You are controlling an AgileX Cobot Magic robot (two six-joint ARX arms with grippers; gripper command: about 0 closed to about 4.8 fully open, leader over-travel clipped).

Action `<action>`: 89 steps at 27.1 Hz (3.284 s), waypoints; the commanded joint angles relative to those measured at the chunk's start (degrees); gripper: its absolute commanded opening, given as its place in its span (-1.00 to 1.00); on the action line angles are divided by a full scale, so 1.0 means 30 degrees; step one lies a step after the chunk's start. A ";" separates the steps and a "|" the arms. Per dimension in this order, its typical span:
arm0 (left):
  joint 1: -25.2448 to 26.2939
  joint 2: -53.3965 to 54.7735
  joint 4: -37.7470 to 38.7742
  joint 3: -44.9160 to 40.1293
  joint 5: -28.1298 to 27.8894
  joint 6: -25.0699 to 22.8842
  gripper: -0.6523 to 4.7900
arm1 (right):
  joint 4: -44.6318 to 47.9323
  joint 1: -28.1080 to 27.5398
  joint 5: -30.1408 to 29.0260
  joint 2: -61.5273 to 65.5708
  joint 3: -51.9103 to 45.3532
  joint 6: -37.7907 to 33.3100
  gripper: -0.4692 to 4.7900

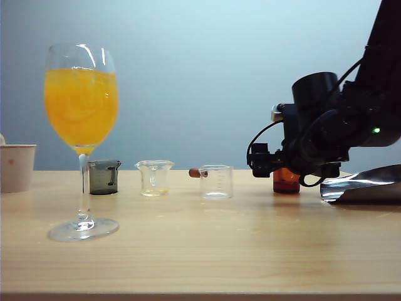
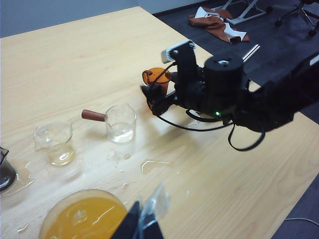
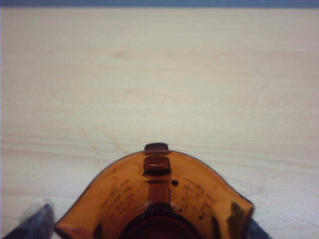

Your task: Pick up the fourth measuring cup from the left, pour the grenadine inside into the goblet, and finally put the measuring cup back in its original place.

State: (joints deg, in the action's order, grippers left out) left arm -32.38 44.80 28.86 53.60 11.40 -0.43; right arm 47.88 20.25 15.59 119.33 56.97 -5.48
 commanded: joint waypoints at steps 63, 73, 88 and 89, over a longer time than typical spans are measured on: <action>0.0007 -0.3701 0.8721 0.1894 -0.2863 0.1894 -0.78 | -1.1395 0.4211 -0.8225 -1.1096 0.1348 0.1086 -0.23; 0.0007 -0.5005 1.0418 0.1865 -0.3439 0.2506 -0.78 | -1.1307 0.7934 -0.6025 -1.1191 0.1392 0.4051 -0.23; 0.0015 -0.4677 1.0608 0.1836 -0.5034 0.2645 -0.78 | -1.0870 0.8663 -0.5588 -0.9530 0.3519 0.6615 -0.23; 0.0015 -0.4677 1.0608 0.1836 -0.5049 0.2645 -0.78 | -1.0863 0.8684 -0.5595 -0.9515 0.3519 0.6900 -0.23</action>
State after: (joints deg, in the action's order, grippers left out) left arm -32.38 30.81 60.88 58.96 -3.62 7.35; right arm 13.56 46.19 -1.17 91.07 67.20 13.67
